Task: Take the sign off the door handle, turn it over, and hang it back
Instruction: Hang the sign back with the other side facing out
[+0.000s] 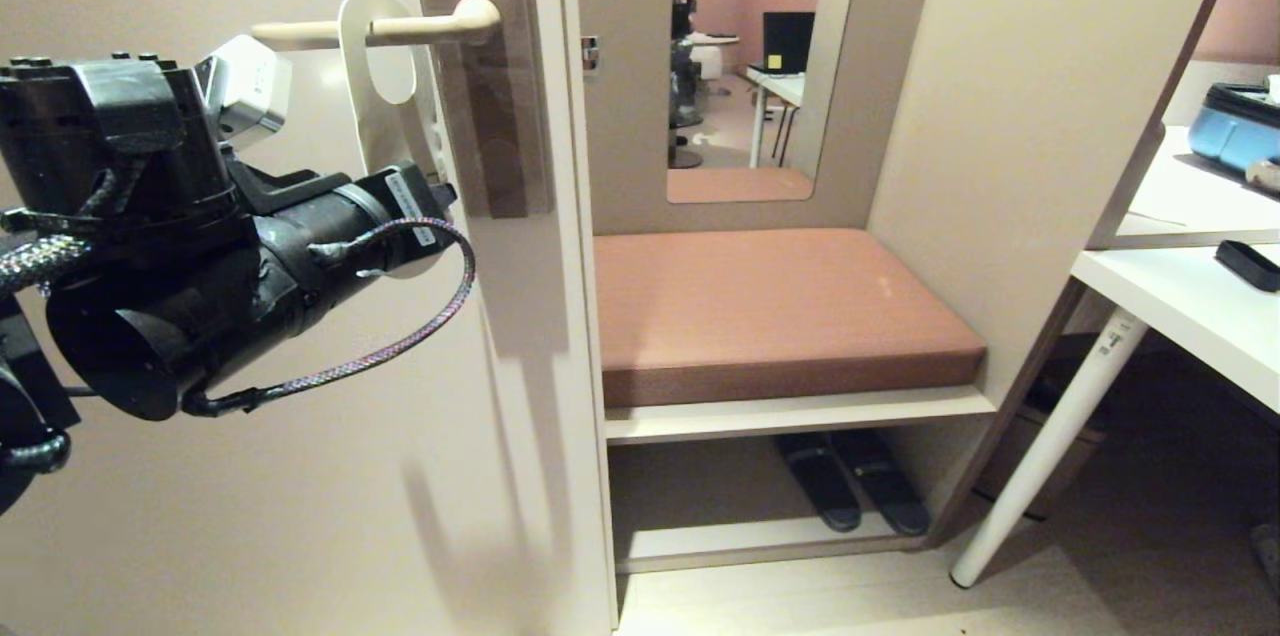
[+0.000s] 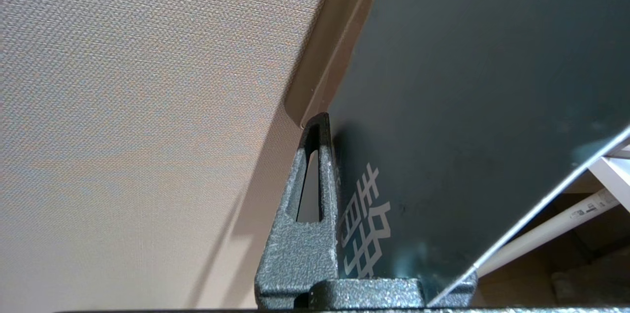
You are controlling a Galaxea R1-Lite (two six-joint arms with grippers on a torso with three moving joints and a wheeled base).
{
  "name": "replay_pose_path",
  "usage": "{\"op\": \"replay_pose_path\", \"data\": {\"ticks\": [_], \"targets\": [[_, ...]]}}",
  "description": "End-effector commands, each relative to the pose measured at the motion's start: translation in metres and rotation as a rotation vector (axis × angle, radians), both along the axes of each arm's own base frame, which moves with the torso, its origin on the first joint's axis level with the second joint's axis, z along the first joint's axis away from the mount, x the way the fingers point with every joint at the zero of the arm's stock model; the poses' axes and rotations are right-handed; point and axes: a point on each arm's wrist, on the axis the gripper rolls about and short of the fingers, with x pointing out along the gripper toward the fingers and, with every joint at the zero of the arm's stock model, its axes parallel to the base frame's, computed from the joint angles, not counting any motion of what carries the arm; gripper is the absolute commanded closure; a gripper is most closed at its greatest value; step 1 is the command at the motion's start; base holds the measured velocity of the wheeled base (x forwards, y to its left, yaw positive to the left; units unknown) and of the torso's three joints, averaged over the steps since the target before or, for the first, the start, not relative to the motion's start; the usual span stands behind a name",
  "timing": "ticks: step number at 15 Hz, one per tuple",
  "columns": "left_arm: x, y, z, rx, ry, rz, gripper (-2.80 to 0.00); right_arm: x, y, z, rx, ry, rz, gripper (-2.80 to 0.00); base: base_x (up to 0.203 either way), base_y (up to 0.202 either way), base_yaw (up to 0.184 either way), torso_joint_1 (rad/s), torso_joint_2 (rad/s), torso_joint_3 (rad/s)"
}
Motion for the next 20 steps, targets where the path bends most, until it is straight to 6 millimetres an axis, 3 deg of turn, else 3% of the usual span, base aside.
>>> {"op": "replay_pose_path", "data": {"ticks": [1,2,11,20], "targets": [[0.000,0.000,0.000,0.001,-0.001,0.001,0.00,0.000,0.000,0.000,0.000,0.000,0.000,0.00,0.000,0.000,0.000,0.000,0.00,0.000],[-0.001,-0.001,0.000,0.003,0.000,-0.005,-2.80,0.000,0.000,0.000,0.000,0.002,0.000,0.00,0.000,0.000,0.000,0.000,0.00,0.000],[-0.004,-0.002,0.002,-0.020,-0.028,-0.016,-2.80,0.000,0.000,0.000,0.000,0.001,0.000,0.00,0.000,0.000,0.000,0.000,0.00,0.000],[-0.049,0.026,-0.008,0.000,-0.034,-0.017,-2.80,0.000,0.000,0.000,-0.002,0.002,0.000,0.00,0.000,0.000,0.000,0.000,0.00,0.000]]}}
